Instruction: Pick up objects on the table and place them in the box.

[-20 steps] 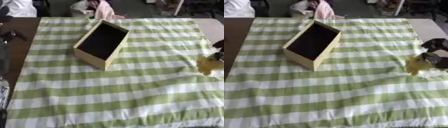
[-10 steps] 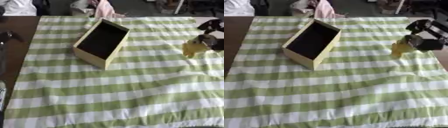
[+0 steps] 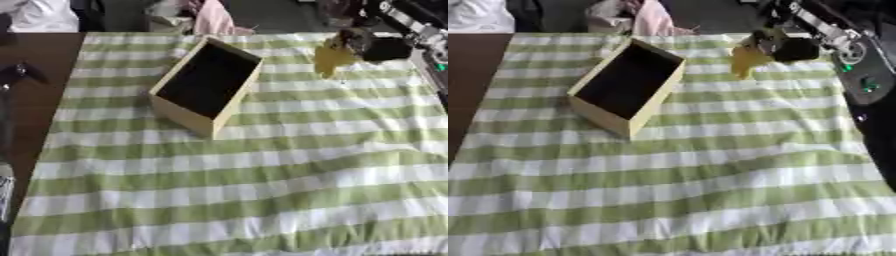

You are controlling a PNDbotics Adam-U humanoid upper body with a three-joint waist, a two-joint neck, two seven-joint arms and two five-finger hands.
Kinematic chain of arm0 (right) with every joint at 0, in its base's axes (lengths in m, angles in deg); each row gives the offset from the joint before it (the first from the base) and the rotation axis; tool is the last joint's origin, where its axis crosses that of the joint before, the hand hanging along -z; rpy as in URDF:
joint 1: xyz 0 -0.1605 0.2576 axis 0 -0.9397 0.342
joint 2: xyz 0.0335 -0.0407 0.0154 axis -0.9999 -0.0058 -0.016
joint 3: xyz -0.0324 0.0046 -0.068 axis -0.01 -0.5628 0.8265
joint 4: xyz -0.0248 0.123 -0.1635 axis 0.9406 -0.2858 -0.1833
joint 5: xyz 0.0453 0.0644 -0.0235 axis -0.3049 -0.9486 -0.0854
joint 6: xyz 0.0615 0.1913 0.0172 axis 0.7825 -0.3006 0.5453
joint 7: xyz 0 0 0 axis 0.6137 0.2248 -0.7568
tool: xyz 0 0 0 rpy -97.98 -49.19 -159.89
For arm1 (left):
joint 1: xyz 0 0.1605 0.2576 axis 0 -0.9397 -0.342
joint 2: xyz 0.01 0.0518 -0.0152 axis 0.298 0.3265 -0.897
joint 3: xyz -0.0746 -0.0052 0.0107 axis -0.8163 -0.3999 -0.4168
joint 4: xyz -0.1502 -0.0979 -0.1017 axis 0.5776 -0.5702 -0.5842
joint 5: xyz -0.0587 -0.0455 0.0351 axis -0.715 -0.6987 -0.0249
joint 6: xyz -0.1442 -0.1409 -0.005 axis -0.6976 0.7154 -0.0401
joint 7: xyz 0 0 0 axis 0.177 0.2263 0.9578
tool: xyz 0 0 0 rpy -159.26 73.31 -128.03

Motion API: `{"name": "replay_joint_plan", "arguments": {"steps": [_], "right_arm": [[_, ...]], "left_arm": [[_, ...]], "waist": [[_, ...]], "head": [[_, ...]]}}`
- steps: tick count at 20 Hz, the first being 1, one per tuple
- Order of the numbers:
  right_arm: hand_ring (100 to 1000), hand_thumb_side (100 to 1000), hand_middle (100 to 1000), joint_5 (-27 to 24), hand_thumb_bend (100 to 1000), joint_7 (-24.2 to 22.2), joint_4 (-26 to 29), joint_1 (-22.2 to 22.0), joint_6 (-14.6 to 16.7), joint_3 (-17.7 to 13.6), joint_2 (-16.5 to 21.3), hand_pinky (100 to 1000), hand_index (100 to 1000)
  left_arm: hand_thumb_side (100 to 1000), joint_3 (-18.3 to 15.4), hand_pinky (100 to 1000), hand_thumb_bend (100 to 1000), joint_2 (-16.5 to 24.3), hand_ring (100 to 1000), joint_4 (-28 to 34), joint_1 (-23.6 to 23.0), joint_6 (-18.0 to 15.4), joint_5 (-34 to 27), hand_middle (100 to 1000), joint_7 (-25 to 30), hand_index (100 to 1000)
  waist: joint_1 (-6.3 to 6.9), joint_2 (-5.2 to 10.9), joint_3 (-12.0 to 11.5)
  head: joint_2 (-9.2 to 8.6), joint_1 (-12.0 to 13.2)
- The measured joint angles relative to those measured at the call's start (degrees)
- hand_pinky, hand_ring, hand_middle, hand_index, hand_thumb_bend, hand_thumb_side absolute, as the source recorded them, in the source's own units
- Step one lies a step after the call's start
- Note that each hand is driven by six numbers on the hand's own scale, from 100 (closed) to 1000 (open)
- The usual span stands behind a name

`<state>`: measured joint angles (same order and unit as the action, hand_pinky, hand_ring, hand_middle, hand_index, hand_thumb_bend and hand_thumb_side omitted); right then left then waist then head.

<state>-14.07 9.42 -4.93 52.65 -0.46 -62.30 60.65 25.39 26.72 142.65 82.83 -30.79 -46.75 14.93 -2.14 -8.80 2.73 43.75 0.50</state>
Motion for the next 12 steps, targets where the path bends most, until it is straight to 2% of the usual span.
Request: {"name": "replay_joint_plan", "arguments": {"steps": [6, 12], "right_arm": [[831, 369, 776, 6.74, 100, 2.99, -2.51, 5.16, -1.7, -1.57, -7.79, 765, 449], [829, 371, 776, 13.1, 100, 4.99, -3.02, 8.76, -3.29, -3.92, -16.39, 762, 450]], "left_arm": [[761, 0.28, 457, 100, -0.55, 1000, 0.0, 0.99, -0.09, -0.64, 961, 0.38, 687], [763, 0.7, 457, 100, -1.49, 1000, 0.0, 2.13, -0.01, -1.28, 962, 1.03, 687]], "waist": [[0.41, -0.78, -1.65], [0.61, -2.12, -3.76]], "head": [[-0.14, -0.37], [-1.17, -1.8]]}}
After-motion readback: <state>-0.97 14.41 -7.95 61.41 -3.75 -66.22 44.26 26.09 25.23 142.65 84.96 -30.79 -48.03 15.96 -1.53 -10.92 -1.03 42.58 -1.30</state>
